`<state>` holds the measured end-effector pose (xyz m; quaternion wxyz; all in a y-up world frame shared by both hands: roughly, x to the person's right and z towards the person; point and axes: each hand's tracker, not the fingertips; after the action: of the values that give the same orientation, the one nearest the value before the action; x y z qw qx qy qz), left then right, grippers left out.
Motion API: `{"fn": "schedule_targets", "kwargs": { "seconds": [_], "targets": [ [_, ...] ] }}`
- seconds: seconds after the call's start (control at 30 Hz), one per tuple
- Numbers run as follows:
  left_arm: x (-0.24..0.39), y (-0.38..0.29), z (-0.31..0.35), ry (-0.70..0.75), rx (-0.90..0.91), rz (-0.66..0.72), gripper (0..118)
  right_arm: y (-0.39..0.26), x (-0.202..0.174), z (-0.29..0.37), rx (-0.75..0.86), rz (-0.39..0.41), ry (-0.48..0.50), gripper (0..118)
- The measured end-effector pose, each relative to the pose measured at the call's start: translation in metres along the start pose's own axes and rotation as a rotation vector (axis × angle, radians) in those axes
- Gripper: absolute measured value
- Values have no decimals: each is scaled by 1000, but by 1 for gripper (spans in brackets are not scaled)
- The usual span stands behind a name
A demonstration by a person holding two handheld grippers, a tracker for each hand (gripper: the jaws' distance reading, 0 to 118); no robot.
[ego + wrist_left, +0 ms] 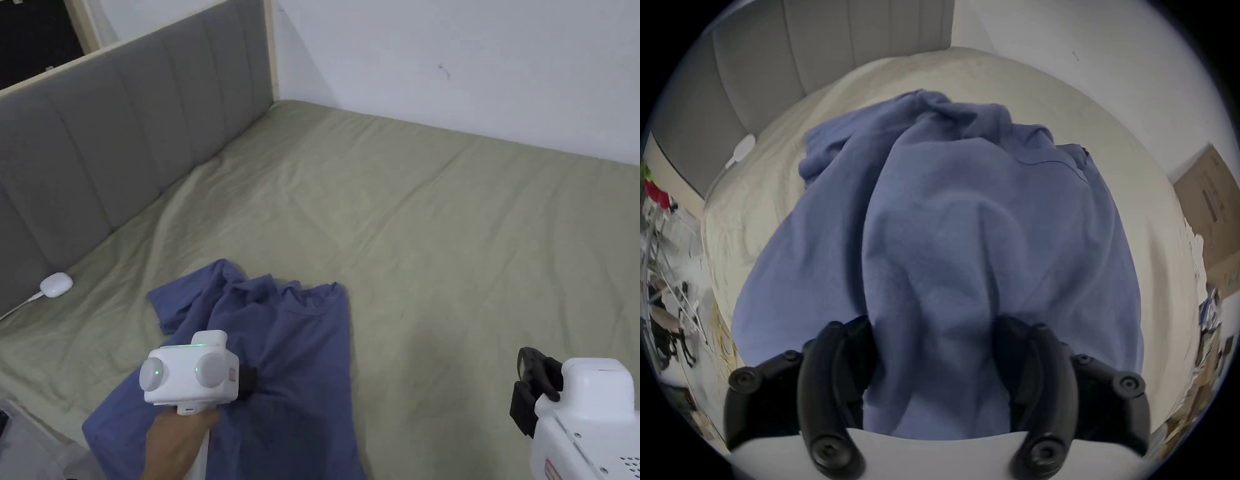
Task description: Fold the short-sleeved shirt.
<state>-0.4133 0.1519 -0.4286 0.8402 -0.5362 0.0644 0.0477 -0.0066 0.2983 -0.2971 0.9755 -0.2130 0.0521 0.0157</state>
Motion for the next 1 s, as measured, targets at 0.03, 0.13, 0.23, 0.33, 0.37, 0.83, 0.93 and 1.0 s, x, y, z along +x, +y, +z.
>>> {"fn": "schedule_targets", "kwargs": {
  "seconds": [0.03,0.13,0.23,0.33,0.37,0.83,0.93,1.0],
  "targets": [
    [3,-3,4,-13,4,-26,68,0,0,0,0,-2,-1,2],
    [3,-6,8,5,14,-62,27,0,1,1,-1,-8,4,2],
    [-12,-7,10,-67,28,15,15,0,2,1,3,-15,9,2],
    [-21,-11,20,-139,45,74,13,1,3,3,10,-25,13,2],
    [-24,-12,23,-174,44,110,13,2,3,4,13,-29,14,2],
    [46,-8,123,-647,181,147,13,5,33,47,75,-104,-10,2],
    [76,9,154,-685,226,58,13,6,47,65,101,-110,-35,2],
    [98,20,177,-708,252,-2,13,7,59,78,120,-111,-58,2]
  ]
}}
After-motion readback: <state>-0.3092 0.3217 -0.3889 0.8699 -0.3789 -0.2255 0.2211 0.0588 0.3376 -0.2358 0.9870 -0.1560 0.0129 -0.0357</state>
